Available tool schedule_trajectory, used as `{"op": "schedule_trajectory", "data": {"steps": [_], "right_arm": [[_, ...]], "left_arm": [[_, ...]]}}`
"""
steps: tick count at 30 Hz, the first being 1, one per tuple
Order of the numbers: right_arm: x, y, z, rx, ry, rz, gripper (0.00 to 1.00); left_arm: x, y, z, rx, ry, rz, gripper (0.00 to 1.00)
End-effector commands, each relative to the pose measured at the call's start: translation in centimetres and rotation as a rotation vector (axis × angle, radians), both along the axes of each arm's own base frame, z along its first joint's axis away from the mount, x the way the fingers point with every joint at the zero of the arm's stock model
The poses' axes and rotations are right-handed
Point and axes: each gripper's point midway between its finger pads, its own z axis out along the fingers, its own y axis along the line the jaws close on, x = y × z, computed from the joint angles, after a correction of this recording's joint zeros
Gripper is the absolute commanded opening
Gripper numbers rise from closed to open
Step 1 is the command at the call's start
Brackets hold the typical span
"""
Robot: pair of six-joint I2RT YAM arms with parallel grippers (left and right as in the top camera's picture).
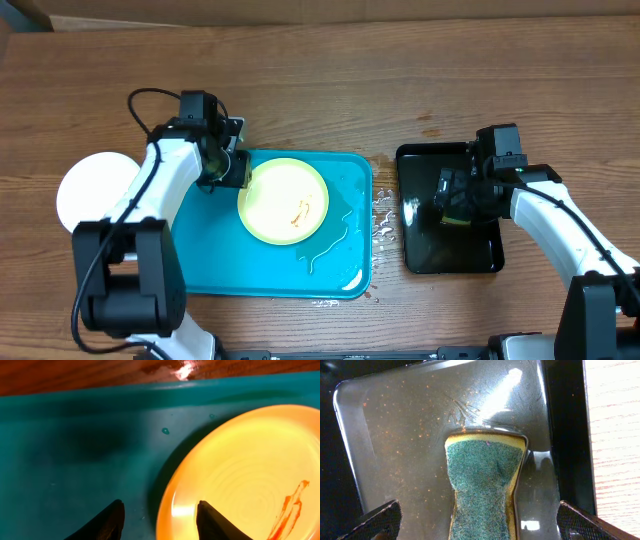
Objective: Clean dirty plates on tray and stack at the side
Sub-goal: 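Hold the yellow plate rim with the left gripper on the teal tray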
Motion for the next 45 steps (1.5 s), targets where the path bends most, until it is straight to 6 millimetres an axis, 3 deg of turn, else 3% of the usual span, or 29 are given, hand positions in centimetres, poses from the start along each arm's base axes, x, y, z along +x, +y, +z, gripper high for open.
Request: {"op": "schedule_trajectory", "data": {"steps": [1,4,6,9,15,24,27,30,38,45], "right_arm": [[0.1,-0.2,0.0,-0.004,-0.005,-0.009,1.0],[0.1,-0.2,0.0,-0.005,-0.005,-0.009,1.0],[0.1,-0.2,0.0,-0.005,-0.005,-0.009,1.0],[0.1,-0.2,0.0,-0.004,-0.005,-0.009,1.0],[0.1,-0.2,0.0,-0.005,-0.005,-0.009,1.0],[0.1,-0.2,0.0,-0.005,-0.005,-0.009,1.0],[0.1,-0.2,0.0,-0.005,-0.005,-0.009,1.0],[0.1,-0.2,0.0,-0.004,-0.005,-0.009,1.0],[0.1,-0.2,0.0,-0.005,-0.005,-0.009,1.0],[0.1,-0.2,0.0,-0.005,-0.005,-0.009,1.0]], "left_arm": [[-0.3,-1.3,-1.8,-0.052,0.049,-0.053,0.47],[-0.7,-1.4,-2.8,-0.061,0.082,-0.052,0.4],[-1.1,-1.7,-2.8,-0.079,0.1,-0.052,0.29],[-1.9,-1.9,-2.7,-0.092,0.139,-0.023,0.23],[-4.6,-1.8,-2.8,-0.095,0.269,0.058,0.07],[-7.3,-0.8,-2.7,-0.028,0.407,0.261,0.05],[-8.1,-0.9,-2.6,-0.009,0.445,0.295,0.17],[-8.4,-1.4,-2.6,-0.005,0.454,0.297,0.22],[-6.4,-2.8,-3.0,-0.001,0.347,0.166,0.3],[-5.6,-1.8,-3.2,0.055,0.304,0.16,0.3]]}}
